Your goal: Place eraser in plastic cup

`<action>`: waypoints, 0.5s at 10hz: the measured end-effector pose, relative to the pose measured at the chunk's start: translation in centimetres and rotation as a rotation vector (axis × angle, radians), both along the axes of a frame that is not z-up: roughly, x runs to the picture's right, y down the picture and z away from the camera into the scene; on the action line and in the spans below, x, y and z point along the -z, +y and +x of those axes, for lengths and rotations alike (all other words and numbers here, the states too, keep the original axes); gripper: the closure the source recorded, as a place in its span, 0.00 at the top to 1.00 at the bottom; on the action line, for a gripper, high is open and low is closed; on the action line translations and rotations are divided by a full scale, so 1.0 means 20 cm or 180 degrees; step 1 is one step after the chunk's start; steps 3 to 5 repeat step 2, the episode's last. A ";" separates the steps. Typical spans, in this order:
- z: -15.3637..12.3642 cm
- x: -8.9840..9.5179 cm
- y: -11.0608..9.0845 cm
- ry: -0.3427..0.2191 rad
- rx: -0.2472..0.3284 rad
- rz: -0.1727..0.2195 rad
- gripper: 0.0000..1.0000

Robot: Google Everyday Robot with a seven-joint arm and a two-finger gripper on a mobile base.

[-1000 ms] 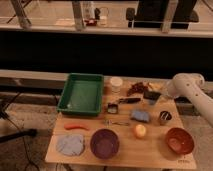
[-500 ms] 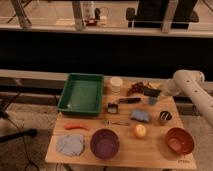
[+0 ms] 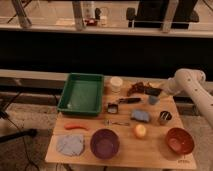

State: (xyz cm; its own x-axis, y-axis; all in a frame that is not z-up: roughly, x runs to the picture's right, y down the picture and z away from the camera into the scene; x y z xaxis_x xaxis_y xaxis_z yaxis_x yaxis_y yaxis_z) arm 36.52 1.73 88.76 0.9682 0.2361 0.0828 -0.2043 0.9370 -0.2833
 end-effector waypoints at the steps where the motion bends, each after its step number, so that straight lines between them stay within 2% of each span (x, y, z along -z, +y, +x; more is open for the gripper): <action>1: 0.00 0.00 0.00 -0.0002 -0.0004 -0.0003 0.00; 5: 0.00 0.00 0.00 -0.0006 -0.0003 -0.0001 0.00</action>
